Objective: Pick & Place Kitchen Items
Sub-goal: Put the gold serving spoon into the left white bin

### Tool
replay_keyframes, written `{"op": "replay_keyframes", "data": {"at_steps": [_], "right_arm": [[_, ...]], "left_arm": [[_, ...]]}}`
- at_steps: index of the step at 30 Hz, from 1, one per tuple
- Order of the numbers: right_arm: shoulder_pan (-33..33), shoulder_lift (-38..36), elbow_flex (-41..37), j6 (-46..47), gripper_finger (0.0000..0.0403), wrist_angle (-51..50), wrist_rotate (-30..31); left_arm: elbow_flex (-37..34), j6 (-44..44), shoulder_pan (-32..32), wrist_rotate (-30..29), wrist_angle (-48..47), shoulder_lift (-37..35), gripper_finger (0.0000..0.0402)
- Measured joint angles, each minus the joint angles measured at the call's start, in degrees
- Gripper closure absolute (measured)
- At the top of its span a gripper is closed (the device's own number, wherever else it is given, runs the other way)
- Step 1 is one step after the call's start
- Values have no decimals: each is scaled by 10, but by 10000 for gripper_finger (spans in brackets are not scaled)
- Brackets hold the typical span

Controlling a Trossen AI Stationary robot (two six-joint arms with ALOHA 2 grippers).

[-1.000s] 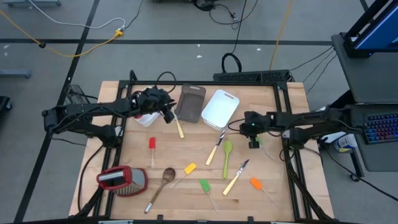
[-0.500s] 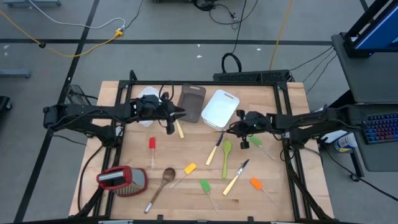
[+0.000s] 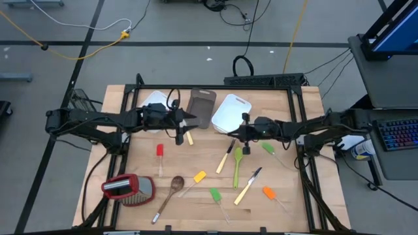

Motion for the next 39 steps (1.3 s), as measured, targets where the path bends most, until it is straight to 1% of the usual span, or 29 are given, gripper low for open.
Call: {"op": "replay_keyframes", "data": {"at_steps": [3,9,12,15,19,22,26,32,39], "right_arm": [[-1,8,0,23,390,50,9],[0,14,0,27,390,62,8],[0,14,1,39,391,59,8],[2,14,15,49,391,35,8],[13,14,59,45,391,-46,10],[16,14,86,49,391,-87,9],[15,14,101,57,391,-91,10],[15,25,102,54,391,-94,8],[15,35,103,49,391,-74,8]], "left_arm": [[0,-1,-7,-3,8,0,212],[0,24,-19,-10,35,0,225],[0,35,-20,-10,50,0,226],[0,33,-20,-10,57,1,219],[0,29,-20,-10,58,22,205],[2,33,-20,-9,94,49,196],[0,49,-20,-3,131,86,193],[0,58,-21,35,180,118,192],[0,60,-20,36,224,155,200]]}}
